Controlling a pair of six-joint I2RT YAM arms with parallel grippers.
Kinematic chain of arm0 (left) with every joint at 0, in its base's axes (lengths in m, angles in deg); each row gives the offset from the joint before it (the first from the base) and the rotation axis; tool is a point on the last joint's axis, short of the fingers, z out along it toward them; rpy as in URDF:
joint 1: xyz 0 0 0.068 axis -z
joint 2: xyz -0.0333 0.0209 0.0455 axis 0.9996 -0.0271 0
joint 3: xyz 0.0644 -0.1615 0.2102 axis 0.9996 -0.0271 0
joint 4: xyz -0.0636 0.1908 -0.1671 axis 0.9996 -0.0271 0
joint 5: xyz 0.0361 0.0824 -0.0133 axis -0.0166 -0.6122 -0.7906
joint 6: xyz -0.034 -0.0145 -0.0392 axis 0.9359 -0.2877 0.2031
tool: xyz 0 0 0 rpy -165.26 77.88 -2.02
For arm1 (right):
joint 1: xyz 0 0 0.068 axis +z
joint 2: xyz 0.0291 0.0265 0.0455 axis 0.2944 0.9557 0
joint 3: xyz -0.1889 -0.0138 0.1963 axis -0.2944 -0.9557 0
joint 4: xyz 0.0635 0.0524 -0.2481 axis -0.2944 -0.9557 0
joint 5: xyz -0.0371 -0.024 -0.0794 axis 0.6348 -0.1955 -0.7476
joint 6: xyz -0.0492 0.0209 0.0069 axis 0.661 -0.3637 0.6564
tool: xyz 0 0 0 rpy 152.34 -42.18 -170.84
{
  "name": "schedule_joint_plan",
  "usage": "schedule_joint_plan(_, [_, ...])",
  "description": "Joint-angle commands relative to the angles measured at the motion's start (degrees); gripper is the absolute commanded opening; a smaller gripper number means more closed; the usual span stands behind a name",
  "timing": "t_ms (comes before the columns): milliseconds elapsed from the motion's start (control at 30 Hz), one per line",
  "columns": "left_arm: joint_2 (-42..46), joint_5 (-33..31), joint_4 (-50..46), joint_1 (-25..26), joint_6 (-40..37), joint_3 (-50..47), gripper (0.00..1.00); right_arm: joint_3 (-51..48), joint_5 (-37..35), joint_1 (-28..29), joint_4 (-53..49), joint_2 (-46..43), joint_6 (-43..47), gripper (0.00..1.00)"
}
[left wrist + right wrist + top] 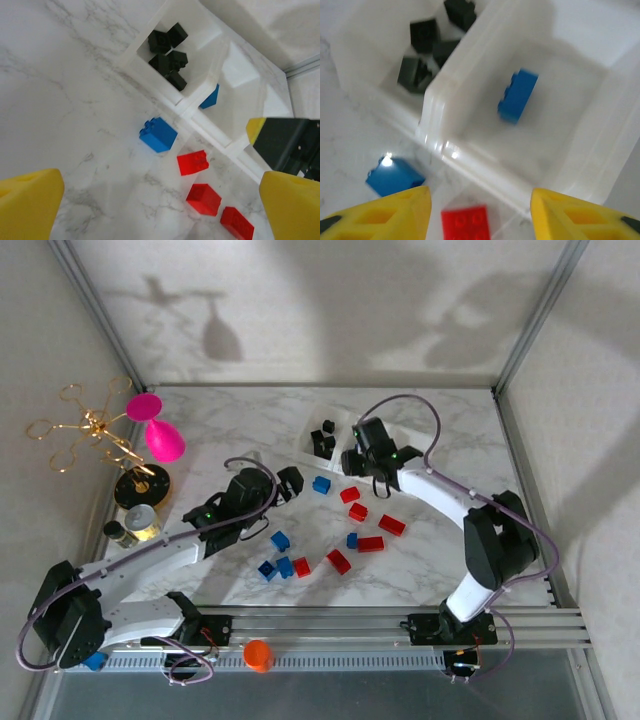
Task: Sort the legos into containers by color
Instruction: Place the lego in the container, then pick up the lego from the bottom-center of the table.
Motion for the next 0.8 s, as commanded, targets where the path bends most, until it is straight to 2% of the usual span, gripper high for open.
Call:
schedule_joint_plan(0, [3.3,-1.9,-2.3,1.2,2.7,-2.6,1.00,-4.4,0.4,2.9,-1.8,-3.7,-2.9,0.57])
schedule_joint_plan(400, [8.0,-3.8,-3.5,4.0,7.2,-9.0,1.00,-15.0,-4.1,15.3,-3.9,-8.4,-13.5,0.67])
schedule_joint_plan(567, [7.7,-3.8,-3.5,4.7,7.8,-9.4,1.00,-17.9,-6.1,17.0,-5.4,-8.8,-16.8,0.64])
schedule_joint_plan(767, [6.5,-4.1,-3.1,5.6,8.1,-9.3,1.00,-18.3,-6.3,17.9,-5.9,-7.3,-16.7,0.54])
